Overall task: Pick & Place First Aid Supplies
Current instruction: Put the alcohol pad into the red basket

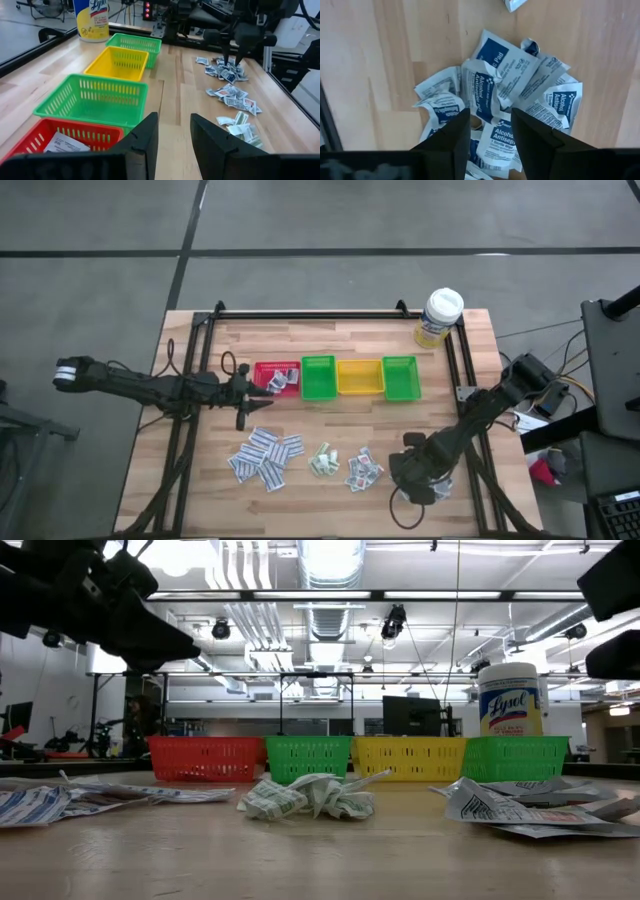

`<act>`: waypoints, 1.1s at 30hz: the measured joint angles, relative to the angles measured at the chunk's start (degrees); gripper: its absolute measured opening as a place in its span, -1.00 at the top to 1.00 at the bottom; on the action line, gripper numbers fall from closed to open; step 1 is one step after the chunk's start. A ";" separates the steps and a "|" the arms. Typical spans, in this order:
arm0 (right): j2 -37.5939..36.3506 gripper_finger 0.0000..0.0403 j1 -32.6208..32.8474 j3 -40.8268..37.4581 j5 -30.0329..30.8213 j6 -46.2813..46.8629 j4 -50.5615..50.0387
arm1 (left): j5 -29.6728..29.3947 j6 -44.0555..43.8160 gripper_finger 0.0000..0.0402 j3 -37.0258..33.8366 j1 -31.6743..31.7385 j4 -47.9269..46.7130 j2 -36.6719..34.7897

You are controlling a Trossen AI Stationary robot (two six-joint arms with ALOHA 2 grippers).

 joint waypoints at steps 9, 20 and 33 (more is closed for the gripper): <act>1.12 0.33 0.00 -0.09 0.06 -0.15 0.29 | 0.02 -0.08 0.46 -0.03 0.00 0.05 0.00; 0.86 0.48 0.02 -0.06 0.08 0.25 0.64 | 0.02 -0.17 0.46 -0.03 0.02 0.07 0.02; 0.91 0.83 0.02 -0.06 0.08 0.44 1.69 | 0.02 -0.33 0.46 -0.03 0.02 0.07 0.02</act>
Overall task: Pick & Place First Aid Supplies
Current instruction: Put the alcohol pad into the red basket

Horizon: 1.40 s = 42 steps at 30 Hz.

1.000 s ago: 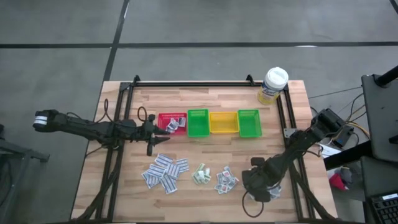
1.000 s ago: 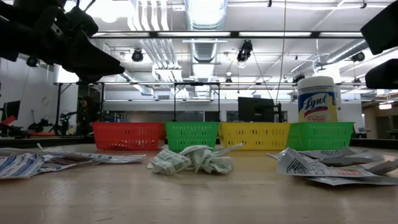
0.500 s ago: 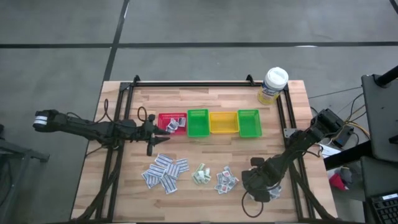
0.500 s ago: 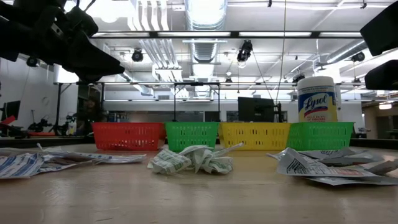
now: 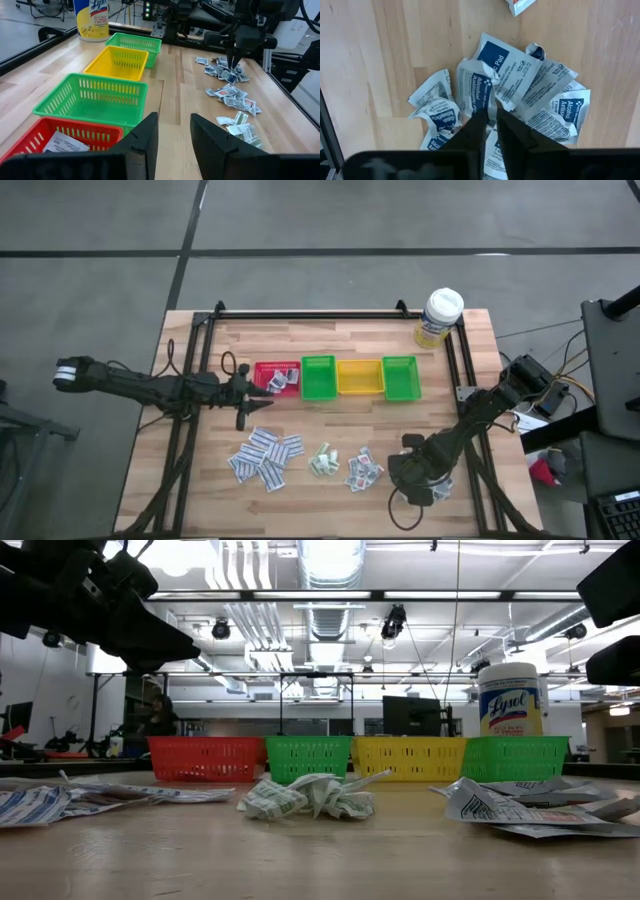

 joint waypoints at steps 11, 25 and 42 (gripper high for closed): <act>0.00 0.96 -0.01 0.00 0.28 0.31 -0.28 | 0.00 0.00 0.46 0.00 0.00 0.00 0.00; -6.28 0.96 -0.02 0.00 0.31 0.28 -0.42 | 0.00 -0.70 0.46 0.00 0.00 0.21 0.02; -14.04 0.96 -0.04 0.00 19.55 -7.57 0.74 | 2.07 -2.00 0.46 -0.02 -0.03 3.99 0.41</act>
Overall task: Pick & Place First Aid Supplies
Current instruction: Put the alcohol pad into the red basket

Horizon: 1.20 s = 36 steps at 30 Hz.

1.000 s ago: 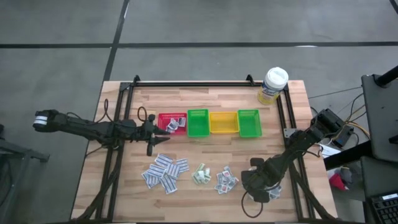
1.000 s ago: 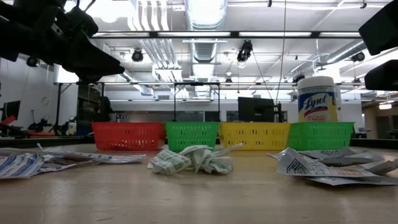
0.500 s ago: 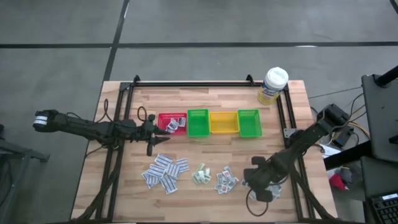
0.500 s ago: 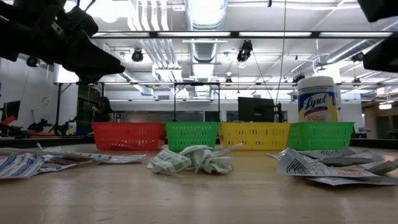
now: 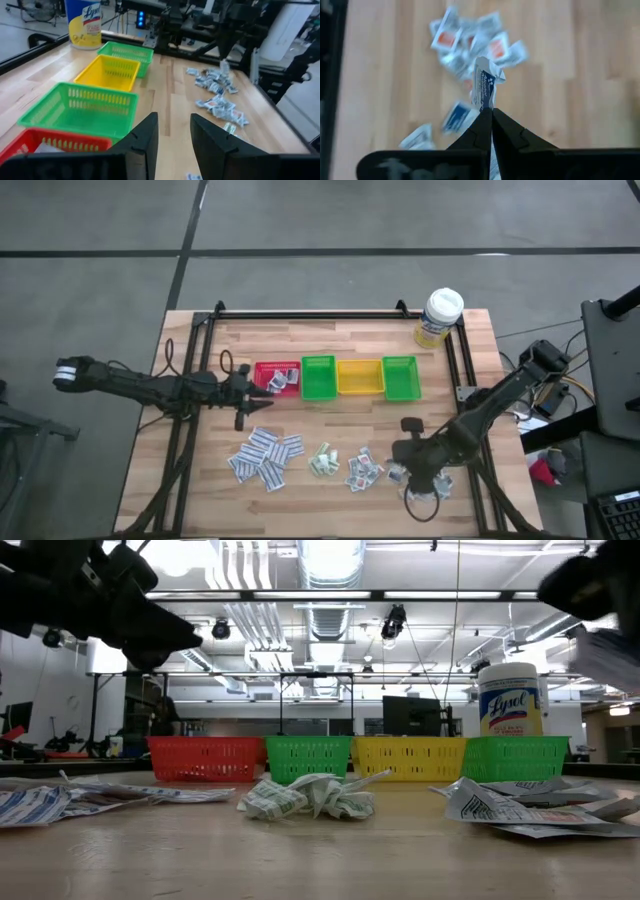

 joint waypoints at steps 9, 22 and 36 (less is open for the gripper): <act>-0.13 0.96 -0.12 0.00 16.25 -17.14 11.79 | 1.62 -0.03 0.46 0.00 -0.01 7.17 4.78; 1.43 0.96 -6.24 -0.02 28.85 -26.57 25.38 | 4.75 1.64 0.46 2.64 -0.06 17.89 16.98; 1.45 0.96 -14.40 -0.02 28.55 -25.64 32.28 | 5.73 6.66 0.46 14.68 -0.10 18.12 30.22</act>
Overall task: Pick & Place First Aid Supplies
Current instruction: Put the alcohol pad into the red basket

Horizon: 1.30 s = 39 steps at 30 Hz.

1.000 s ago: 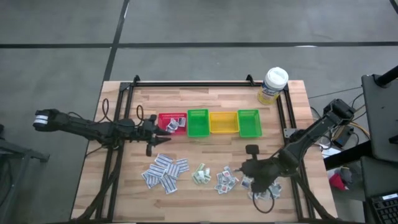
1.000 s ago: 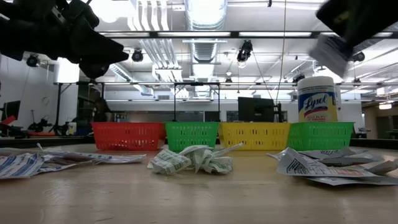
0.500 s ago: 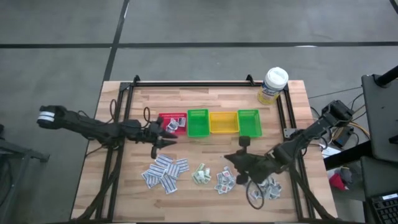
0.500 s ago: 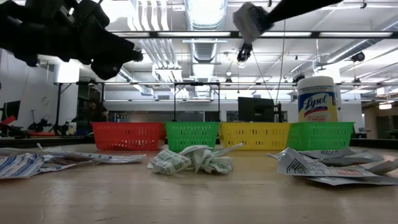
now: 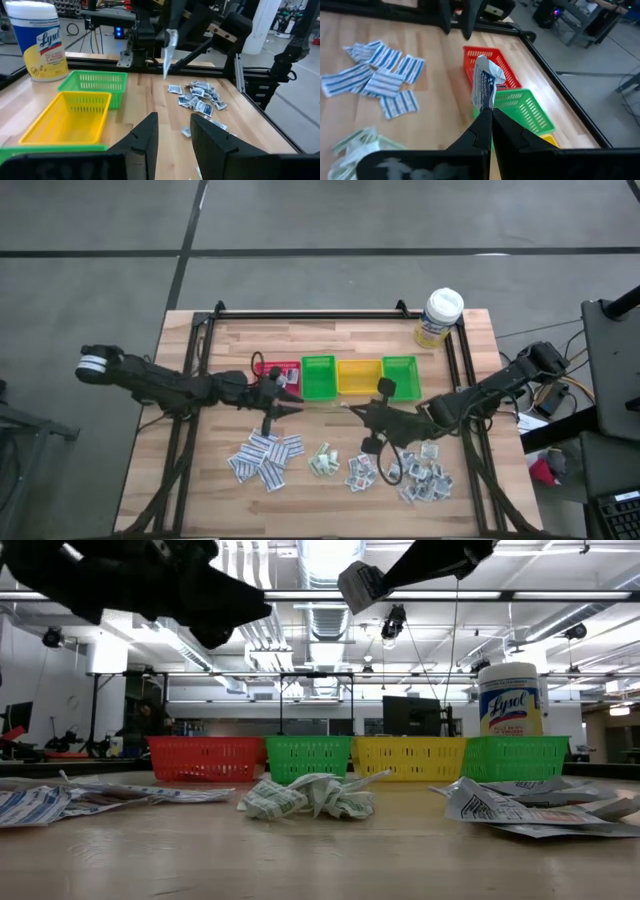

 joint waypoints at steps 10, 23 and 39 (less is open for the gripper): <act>0.02 0.96 -1.62 0.00 -0.41 0.23 2.18 | -0.04 2.35 0.46 7.71 0.02 -0.04 8.92; 0.02 0.96 -1.77 -0.07 -3.04 1.30 2.97 | -0.13 4.58 0.46 14.66 0.13 0.00 15.76; 0.02 0.96 -1.84 -0.22 -3.58 1.27 3.57 | -0.50 5.24 0.46 17.29 0.52 0.42 16.76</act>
